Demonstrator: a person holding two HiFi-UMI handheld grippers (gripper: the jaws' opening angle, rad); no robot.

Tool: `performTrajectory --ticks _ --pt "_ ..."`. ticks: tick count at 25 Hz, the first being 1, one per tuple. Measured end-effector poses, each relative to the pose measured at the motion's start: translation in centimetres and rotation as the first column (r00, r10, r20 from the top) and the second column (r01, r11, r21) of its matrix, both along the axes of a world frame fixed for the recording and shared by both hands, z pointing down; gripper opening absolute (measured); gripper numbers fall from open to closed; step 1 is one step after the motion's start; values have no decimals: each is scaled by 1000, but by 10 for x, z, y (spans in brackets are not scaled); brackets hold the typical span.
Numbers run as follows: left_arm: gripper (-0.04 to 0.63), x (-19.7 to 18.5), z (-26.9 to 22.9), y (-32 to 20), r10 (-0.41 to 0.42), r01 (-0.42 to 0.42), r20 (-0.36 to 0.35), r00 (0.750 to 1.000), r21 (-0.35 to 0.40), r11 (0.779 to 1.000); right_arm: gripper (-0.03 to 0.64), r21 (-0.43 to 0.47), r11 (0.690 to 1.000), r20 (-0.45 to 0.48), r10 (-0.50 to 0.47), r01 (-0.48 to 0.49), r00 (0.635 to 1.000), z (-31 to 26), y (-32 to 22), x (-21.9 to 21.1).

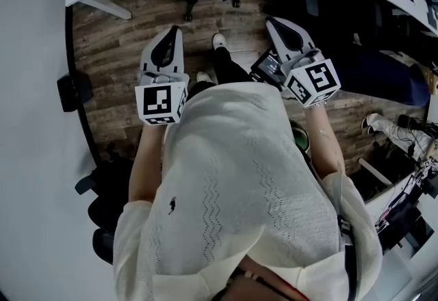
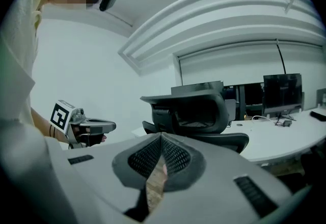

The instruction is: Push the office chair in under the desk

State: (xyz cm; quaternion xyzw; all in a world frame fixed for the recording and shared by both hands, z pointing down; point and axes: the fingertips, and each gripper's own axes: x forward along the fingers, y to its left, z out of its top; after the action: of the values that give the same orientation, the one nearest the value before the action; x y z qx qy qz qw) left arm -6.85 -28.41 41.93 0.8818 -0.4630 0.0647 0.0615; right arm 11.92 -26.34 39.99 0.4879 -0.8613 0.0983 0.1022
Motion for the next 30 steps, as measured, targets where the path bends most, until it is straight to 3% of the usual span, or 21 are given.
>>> performTrajectory --ticks 3,6,13,18,30 --pt "12 0 -23 6 -5 7 -88 996 20 1000 0 40 999 46 8 -9 999 -26 4 -4" --pt "12 0 -43 12 5 3 -122 993 63 998 0 90 996 89 17 -25 996 -52 9 -4" --pt "14 1 -78 21 23 -9 -101 995 135 991 0 175 982 123 44 -65 991 -94 20 -1" --pt "14 0 -73 21 17 -4 -109 994 119 993 0 155 984 158 69 -94 985 -92 29 -1" --pt "14 7 -71 29 26 -15 -79 997 138 990 0 202 973 102 95 -114 990 -99 35 6"
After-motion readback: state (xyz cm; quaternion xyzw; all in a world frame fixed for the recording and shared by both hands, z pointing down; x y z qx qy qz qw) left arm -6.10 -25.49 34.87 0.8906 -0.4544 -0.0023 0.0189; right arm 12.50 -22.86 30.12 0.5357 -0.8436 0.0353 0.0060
